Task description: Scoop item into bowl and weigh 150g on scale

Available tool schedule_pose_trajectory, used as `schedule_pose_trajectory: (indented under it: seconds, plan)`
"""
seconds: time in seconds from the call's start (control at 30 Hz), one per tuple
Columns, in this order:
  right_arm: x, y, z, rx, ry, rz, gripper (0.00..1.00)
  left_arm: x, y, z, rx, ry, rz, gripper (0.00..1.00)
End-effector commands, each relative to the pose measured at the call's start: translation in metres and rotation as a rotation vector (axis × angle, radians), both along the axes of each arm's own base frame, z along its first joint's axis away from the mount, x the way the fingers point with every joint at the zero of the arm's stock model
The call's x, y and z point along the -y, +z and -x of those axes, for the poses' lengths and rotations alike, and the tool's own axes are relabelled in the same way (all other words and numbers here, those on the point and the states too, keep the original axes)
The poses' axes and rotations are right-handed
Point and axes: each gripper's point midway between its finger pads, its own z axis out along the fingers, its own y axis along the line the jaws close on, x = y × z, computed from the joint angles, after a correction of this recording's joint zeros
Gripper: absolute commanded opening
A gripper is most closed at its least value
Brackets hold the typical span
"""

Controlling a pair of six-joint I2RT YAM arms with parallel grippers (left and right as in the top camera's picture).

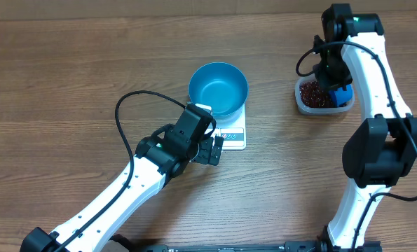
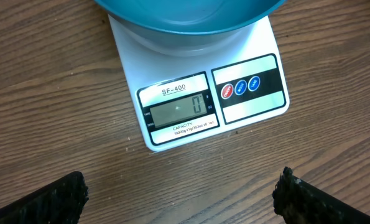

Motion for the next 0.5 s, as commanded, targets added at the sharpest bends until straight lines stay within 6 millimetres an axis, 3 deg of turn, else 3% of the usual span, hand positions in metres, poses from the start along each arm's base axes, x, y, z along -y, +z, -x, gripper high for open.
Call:
schedule_pose_trajectory:
  seconds: [0.0, 0.23, 0.47]
  plan:
    - [0.005, -0.033, 0.005, -0.068, -0.003, 0.017, 0.04, -0.004, -0.002, 0.001, 0.003, -0.006, -0.017, 1.0]
    - [-0.009, -0.067, 0.014, -0.098, 0.0, -0.069, 0.04, -0.004, -0.002, 0.001, 0.003, -0.006, -0.017, 1.0]
    - [-0.017, -0.082, 0.019, -0.11, -0.002, -0.115, 0.04, -0.004, -0.002, 0.001, 0.003, -0.006, -0.017, 1.0]
